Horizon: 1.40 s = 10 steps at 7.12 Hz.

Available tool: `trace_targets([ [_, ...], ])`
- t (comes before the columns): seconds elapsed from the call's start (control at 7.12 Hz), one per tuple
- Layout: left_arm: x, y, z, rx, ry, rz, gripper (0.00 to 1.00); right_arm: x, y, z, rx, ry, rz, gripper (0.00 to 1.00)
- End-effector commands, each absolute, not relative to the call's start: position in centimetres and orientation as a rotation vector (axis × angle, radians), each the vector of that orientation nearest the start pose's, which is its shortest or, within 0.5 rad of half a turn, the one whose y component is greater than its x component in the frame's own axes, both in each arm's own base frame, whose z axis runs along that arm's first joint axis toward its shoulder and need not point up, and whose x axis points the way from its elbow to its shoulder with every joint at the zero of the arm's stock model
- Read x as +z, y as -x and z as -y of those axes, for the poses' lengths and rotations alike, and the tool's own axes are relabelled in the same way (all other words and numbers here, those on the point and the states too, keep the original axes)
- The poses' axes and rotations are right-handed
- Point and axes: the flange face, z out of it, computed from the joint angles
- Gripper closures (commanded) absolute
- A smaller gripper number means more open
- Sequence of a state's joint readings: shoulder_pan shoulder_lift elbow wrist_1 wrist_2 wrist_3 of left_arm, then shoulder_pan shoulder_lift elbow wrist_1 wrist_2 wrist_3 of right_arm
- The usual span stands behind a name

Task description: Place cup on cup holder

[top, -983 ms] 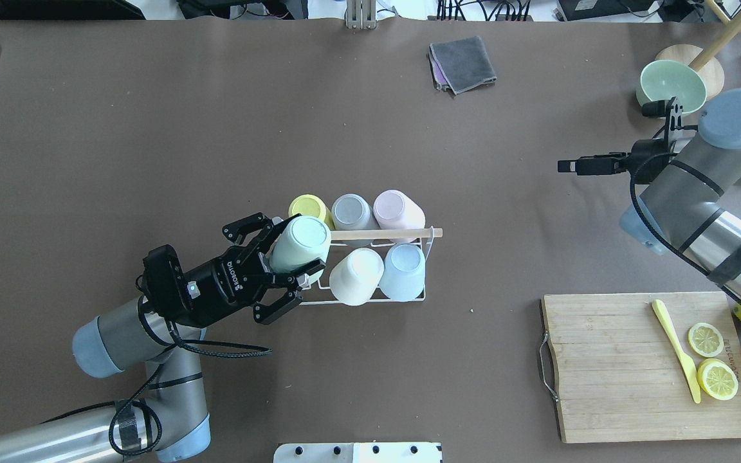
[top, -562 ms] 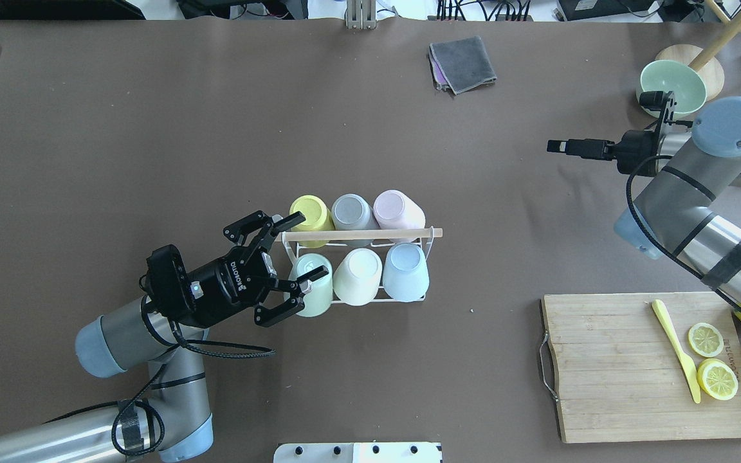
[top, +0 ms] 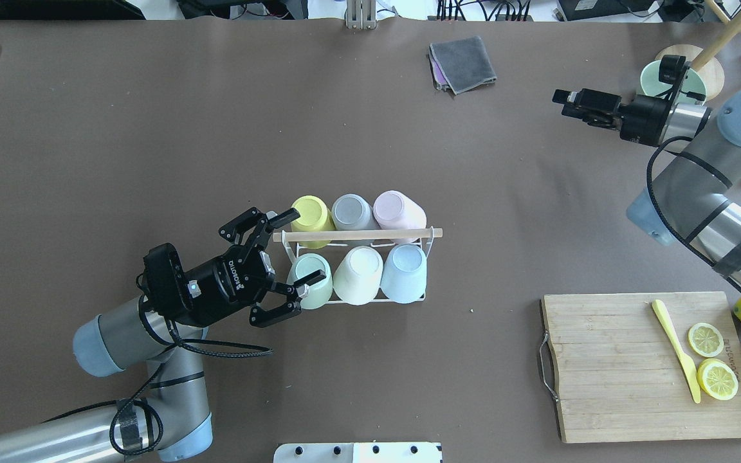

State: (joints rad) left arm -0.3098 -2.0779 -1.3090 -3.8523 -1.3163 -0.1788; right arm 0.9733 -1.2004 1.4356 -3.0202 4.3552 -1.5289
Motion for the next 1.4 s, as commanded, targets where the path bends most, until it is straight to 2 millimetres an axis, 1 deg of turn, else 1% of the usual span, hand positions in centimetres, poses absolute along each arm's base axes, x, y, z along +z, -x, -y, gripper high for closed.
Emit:
trace_targets([
  [0.0,29.2,-45.5,34.7,0.117,-1.969,-1.501,0.03,51.0,26.8,61.6,0.432,-0.508,1.990,0.00],
  [0.14,28.3,-44.0,36.1,0.125,-1.921,-1.468,0.03,51.4,25.6,61.8,0.385,-0.443,1.990,0.00],
  [0.28,26.7,-42.4,38.6,0.205,-1.838,-1.480,0.03,51.1,23.6,62.3,0.328,-0.382,2.008,0.00],
  [0.42,25.2,-40.9,41.2,0.220,-1.750,-1.449,0.03,51.0,21.0,62.6,0.272,-0.299,2.002,0.00],
  [0.56,24.3,-39.6,43.7,0.222,-1.674,-1.379,0.03,50.7,20.0,62.6,0.205,-0.234,1.967,0.00],
  [0.7,23.5,-38.6,46.1,0.239,-1.560,-1.330,0.03,50.7,18.7,62.5,0.139,-0.189,1.922,0.00],
  [0.84,23.2,-37.4,48.6,0.240,-1.456,-1.265,0.03,51.1,17.1,62.2,0.066,-0.144,1.866,0.00],
  [0.98,24.0,-36.7,51.1,0.261,-1.350,-1.165,0.03,50.4,15.2,62.4,0.015,-0.087,1.798,0.00],
  [1.12,25.4,-35.7,53.8,0.263,-1.234,-1.055,0.03,49.8,14.5,62.2,-0.007,-0.027,1.750,0.00],
  [1.26,27.2,-33.3,56.7,0.254,-1.112,-0.956,0.03,49.0,14.3,62.0,-0.009,0.025,1.717,0.00],
])
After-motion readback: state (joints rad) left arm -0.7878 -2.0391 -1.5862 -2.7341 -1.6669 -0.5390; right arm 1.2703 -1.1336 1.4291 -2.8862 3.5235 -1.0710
